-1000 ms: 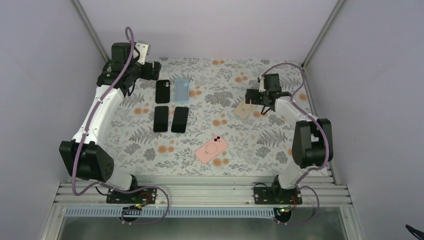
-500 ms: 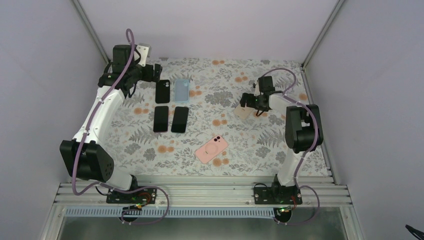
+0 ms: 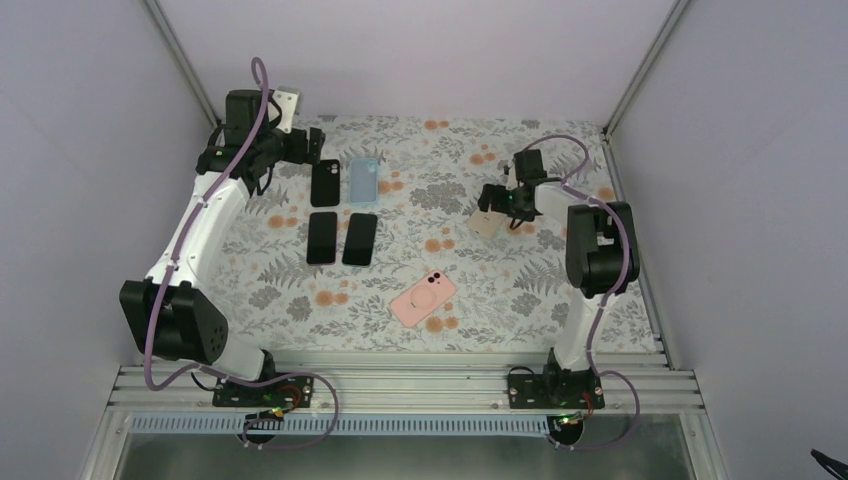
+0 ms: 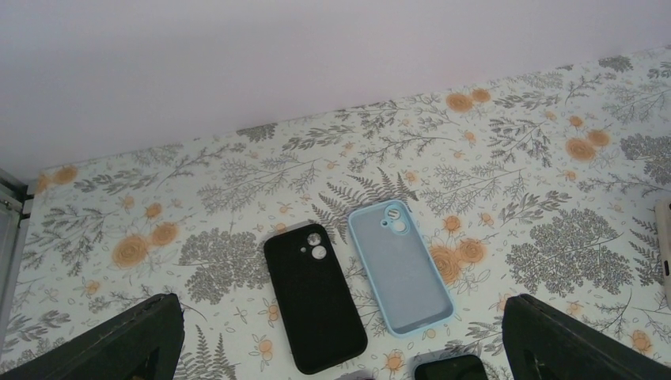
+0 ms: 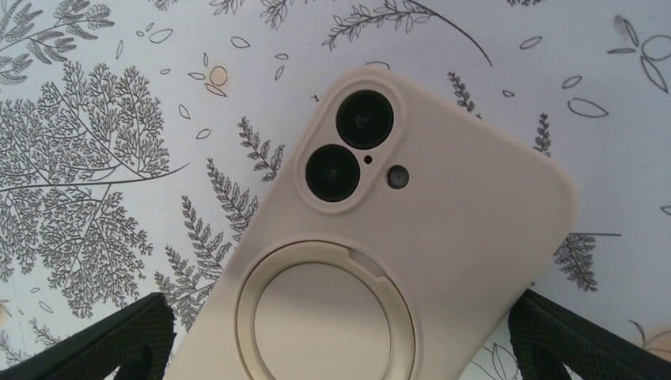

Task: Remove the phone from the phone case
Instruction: Pick up the phone at the center of the board.

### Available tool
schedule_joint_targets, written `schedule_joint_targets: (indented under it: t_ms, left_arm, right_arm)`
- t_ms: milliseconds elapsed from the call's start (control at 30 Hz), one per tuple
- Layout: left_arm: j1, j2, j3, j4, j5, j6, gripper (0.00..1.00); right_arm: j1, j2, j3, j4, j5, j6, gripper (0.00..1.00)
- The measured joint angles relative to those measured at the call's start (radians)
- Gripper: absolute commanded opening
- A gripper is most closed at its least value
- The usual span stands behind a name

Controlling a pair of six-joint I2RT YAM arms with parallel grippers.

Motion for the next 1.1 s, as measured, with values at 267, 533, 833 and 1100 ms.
schedule_joint_targets:
  t_ms: [267,533,833,1100]
  left_arm:
    - [0.0,0.0,0.0,0.0,0.002,-0.005,1.0]
    - [0.0,0.0,0.0,0.0,0.01,-0.008,1.0]
    - [0.0,0.0,0.0,0.0,0.026,-0.008,1.0]
    - [0.0,0.0,0.0,-0.001,0.04,-0.008,1.0]
  right_arm:
    - [0.044,0.072,0.095,-0.006,-0.004,-0.054,0.99]
    - [0.169,0.093,0.116,0.001,-0.015,-0.212,0.99]
    - [0.268,0.091,0.101,-0.015,-0.007,-0.42,0.99]
    - [0.287,0.072,0.06,-0.008,0.071,-0.528,0.93]
